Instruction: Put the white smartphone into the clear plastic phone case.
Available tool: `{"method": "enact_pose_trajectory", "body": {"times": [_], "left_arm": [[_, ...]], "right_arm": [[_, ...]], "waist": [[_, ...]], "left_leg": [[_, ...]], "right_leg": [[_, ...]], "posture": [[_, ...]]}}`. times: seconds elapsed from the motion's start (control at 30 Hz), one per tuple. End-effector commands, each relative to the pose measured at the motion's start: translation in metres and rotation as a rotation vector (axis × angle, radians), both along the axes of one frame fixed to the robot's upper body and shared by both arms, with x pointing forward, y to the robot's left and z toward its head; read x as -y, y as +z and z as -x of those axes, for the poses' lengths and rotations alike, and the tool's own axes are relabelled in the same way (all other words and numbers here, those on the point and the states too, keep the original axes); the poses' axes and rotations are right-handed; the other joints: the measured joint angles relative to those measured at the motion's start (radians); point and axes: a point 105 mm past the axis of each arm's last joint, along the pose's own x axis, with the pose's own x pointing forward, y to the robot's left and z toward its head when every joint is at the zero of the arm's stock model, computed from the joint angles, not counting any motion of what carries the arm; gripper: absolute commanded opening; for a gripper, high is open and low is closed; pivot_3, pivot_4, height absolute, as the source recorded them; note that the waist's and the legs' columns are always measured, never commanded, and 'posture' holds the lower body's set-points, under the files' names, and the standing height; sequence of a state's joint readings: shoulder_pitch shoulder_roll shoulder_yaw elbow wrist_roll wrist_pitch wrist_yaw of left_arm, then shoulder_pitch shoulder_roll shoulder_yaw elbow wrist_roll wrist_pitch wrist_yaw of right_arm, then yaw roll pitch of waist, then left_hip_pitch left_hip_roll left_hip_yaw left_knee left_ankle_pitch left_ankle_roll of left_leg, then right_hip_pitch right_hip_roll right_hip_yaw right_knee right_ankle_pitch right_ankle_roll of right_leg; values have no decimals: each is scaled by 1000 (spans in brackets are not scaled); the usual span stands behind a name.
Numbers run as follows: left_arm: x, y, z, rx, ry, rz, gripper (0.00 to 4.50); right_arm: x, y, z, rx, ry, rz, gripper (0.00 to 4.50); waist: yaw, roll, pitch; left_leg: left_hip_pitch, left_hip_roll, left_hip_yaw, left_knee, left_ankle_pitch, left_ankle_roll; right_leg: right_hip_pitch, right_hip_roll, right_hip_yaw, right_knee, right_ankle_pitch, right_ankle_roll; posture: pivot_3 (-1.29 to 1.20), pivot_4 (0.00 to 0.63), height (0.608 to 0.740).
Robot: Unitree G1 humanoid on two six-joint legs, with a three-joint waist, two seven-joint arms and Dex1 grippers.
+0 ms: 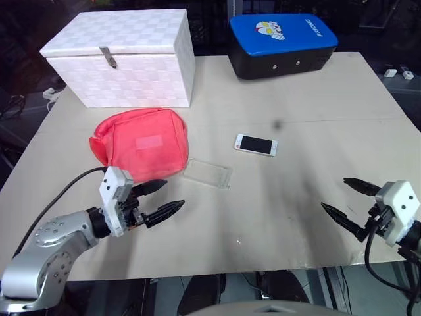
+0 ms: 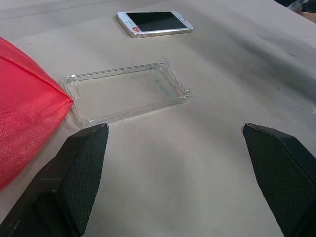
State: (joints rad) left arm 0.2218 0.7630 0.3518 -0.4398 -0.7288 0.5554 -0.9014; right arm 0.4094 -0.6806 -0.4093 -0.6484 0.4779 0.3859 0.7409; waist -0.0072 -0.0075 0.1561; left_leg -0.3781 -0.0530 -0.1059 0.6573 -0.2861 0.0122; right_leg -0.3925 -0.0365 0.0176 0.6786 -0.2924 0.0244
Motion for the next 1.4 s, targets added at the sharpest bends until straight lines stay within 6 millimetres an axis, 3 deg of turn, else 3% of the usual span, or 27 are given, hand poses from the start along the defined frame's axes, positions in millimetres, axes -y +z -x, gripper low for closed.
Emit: {"method": "enact_pose_trajectory", "body": {"times": [0.03,0.2,0.37,0.57,0.67,0.7,0.9,0.93,1.03,1.17,1.27,1.4], "left_arm": [[4,7,-7,52,-32,-30,4419],[15,13,-29,133,-125,-133,4419],[22,1,-40,93,-299,-272,4419],[38,-14,-70,120,-465,-380,4419],[46,-31,-93,106,-488,-442,3605],[47,-37,-95,89,-509,-457,3152],[55,-50,-92,55,-619,-470,289],[56,-50,-89,52,-629,-461,69],[64,-41,-78,42,-642,-402,69],[90,-24,-58,18,-651,-329,69],[103,-26,-51,12,-660,-362,69],[113,-35,-57,3,-640,-403,69]], "right_arm": [[-6,12,-4,63,20,-19,4449],[-32,20,1,135,125,-21,4449],[-55,25,20,115,263,-29,4449],[-60,29,28,119,299,-4,4449],[-61,31,32,115,285,-9,4500],[-61,31,33,117,264,-13,4500],[-66,28,36,110,203,-38,4500],[-67,28,36,111,197,-41,4500],[-68,27,37,107,169,-52,4500],[-65,25,33,80,97,-88,4500],[-66,25,30,73,87,-89,4500],[-65,24,26,73,73,-41,4500]], "waist": [[0,0,0],[7,0,0],[4,0,0],[0,0,-1],[6,0,0],[6,0,-1],[-6,-1,-2],[-6,-1,-2],[-7,-1,-2],[-6,-1,-2],[-1,-1,-2],[-4,-1,-2]], "left_leg": [[0,0,0,0,0,0],[0,0,-1,1,0,0],[-1,0,-1,2,0,0],[-1,0,-1,4,0,0],[-3,-1,-2,8,0,0],[-3,-1,-3,10,0,0],[-2,-1,-2,11,-1,1],[-1,-1,-2,12,-1,1],[0,-1,-3,13,-3,5],[-1,-1,-2,13,-3,5],[-2,-1,-3,14,-3,5],[-1,-1,-3,14,-3,5]], "right_leg": [[0,0,0,0,0,0],[0,1,-1,1,1,-1],[0,1,-1,1,1,-1],[0,1,-2,1,1,-1],[1,1,-4,3,1,0],[1,2,-4,3,1,0],[2,1,-3,5,1,0],[2,1,-3,6,1,0],[2,1,-3,9,1,0],[1,1,-2,10,1,0],[1,1,-2,10,1,0],[1,1,-2,11,1,0]], "posture": [[0,150,740],[0,150,740],[0,150,740],[0,150,740],[0,150,740],[0,150,740],[0,150,740],[0,150,740],[0,150,740],[0,150,740],[0,150,740],[0,150,740]]}}
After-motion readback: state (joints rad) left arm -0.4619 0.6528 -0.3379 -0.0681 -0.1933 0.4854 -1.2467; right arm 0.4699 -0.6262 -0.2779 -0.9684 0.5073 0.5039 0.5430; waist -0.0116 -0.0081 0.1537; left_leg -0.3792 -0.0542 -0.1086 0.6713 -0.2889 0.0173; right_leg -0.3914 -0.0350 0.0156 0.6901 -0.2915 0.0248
